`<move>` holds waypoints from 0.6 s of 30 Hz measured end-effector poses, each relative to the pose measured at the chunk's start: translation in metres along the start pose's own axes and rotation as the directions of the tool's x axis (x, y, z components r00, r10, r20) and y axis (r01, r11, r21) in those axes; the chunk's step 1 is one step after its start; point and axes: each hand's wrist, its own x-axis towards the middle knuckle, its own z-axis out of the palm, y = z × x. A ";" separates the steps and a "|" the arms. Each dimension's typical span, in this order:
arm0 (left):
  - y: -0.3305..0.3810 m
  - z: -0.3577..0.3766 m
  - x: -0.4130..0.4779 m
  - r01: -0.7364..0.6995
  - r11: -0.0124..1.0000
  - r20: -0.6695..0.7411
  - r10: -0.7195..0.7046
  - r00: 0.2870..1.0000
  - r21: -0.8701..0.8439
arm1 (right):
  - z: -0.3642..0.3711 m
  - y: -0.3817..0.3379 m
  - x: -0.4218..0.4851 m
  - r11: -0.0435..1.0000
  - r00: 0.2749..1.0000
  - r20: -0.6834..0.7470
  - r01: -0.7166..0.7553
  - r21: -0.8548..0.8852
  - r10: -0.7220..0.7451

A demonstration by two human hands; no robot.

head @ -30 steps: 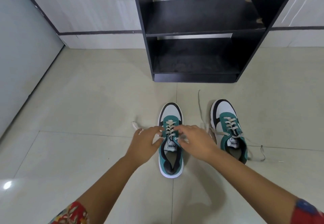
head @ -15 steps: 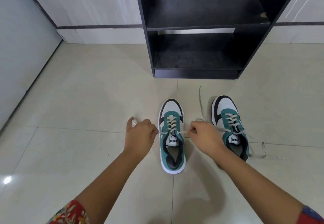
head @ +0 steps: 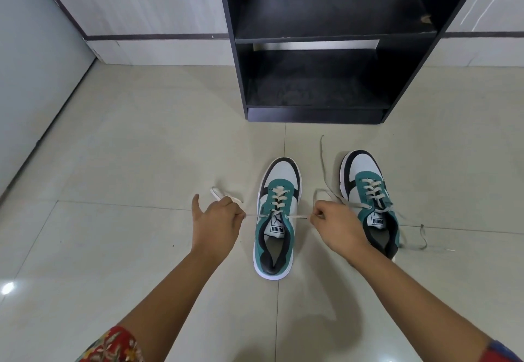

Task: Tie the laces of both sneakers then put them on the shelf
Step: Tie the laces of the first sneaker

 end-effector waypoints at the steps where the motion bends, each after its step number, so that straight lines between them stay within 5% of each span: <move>1: 0.000 0.001 -0.001 0.000 1.000 -0.003 0.000 1.000 -0.008 | 0.001 0.001 0.000 0.999 1.000 0.016 0.024 -0.036 -0.024; 4: 0.000 0.004 -0.007 0.006 1.000 -0.075 -0.007 0.997 -0.021 | 0.004 0.006 -0.005 0.972 0.984 -0.060 0.152 -0.182 -0.165; 7: 0.011 0.001 -0.019 0.072 0.961 -0.135 -0.111 0.985 -0.268 | 0.006 0.004 -0.022 0.970 0.927 -0.295 0.198 -0.139 -0.231; 10: 0.024 0.004 -0.021 0.308 0.751 0.174 -0.255 0.951 -0.584 | 0.018 -0.005 -0.028 0.992 0.999 -0.027 -0.021 0.125 0.025; 12: 0.033 0.003 -0.016 0.407 0.581 0.292 -0.285 0.913 -0.705 | 0.025 -0.010 -0.021 0.872 0.979 0.129 -0.199 0.448 0.157; 14: 0.045 -0.003 -0.010 0.457 0.400 0.346 -0.320 0.882 -0.794 | 0.027 -0.021 -0.015 0.621 0.951 0.206 -0.307 0.721 0.231; 16: 0.053 -0.008 -0.007 0.488 0.235 0.399 -0.340 0.851 -0.841 | 0.027 -0.032 -0.014 0.409 0.933 0.249 -0.339 0.847 0.258; 18: 0.059 -0.012 -0.005 0.493 0.113 0.436 -0.328 0.838 -0.863 | 0.029 -0.037 -0.012 0.348 0.925 0.265 -0.352 0.869 0.274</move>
